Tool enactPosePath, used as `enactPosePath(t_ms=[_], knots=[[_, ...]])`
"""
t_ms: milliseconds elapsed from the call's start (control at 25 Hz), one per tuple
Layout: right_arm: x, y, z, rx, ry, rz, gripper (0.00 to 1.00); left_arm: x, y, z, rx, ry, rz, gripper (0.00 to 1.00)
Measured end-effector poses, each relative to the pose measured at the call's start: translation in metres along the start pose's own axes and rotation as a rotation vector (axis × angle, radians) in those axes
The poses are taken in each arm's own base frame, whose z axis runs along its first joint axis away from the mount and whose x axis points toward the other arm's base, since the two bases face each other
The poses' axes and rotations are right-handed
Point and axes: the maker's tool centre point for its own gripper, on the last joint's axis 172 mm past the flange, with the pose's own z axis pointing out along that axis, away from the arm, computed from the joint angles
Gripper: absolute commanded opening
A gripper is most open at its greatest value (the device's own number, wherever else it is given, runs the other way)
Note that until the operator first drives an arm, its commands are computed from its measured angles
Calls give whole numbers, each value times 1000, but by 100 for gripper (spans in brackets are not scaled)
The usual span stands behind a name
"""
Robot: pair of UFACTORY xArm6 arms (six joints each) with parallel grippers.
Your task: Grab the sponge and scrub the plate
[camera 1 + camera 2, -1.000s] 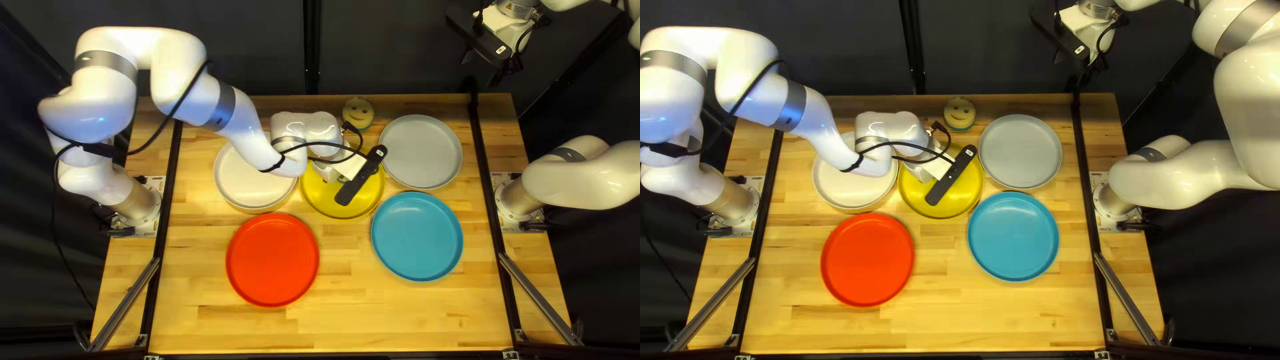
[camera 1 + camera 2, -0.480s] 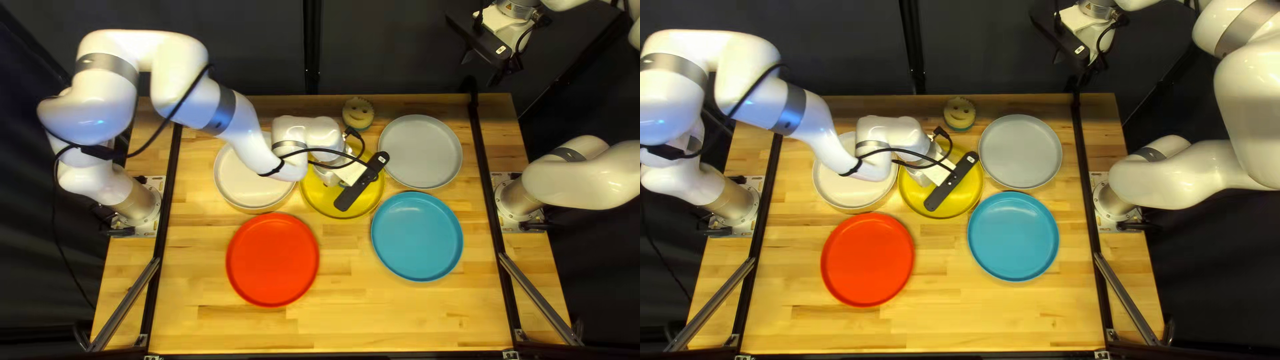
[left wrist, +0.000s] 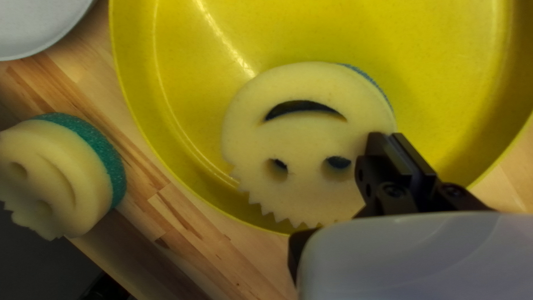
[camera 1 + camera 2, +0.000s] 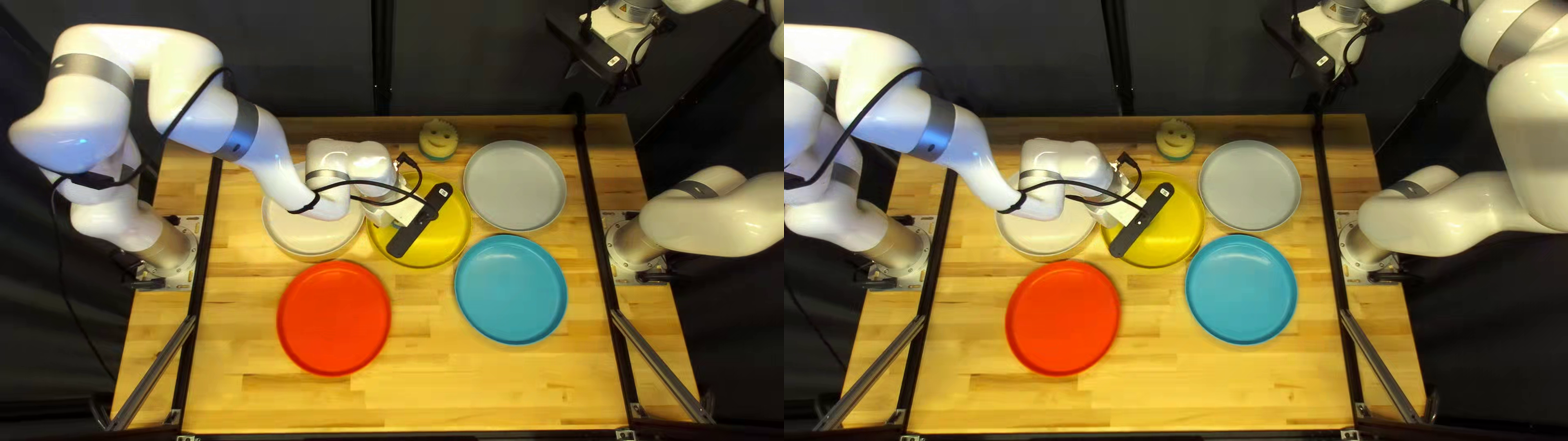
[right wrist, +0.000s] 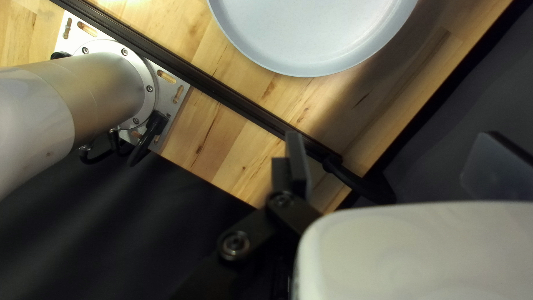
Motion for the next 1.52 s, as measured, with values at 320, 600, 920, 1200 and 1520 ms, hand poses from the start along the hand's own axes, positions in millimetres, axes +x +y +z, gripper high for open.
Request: enactPosePath(t_ms=[320, 600, 920, 1200, 1520], knots=[[0, 0, 0, 0, 0, 0, 100, 45, -33, 12, 17, 30, 27, 0], [0, 0, 0, 0, 0, 0, 100, 53, -36, 19, 16, 37, 51, 0], [0, 0, 0, 0, 0, 0, 100, 7, 1, 8, 0, 12, 26, 0], [0, 0, 0, 0, 0, 0, 100, -11, 18, 1, -5, -2, 1, 0], [0, 0, 0, 0, 0, 0, 100, 23, -8, 13, 6, 12, 14, 0]])
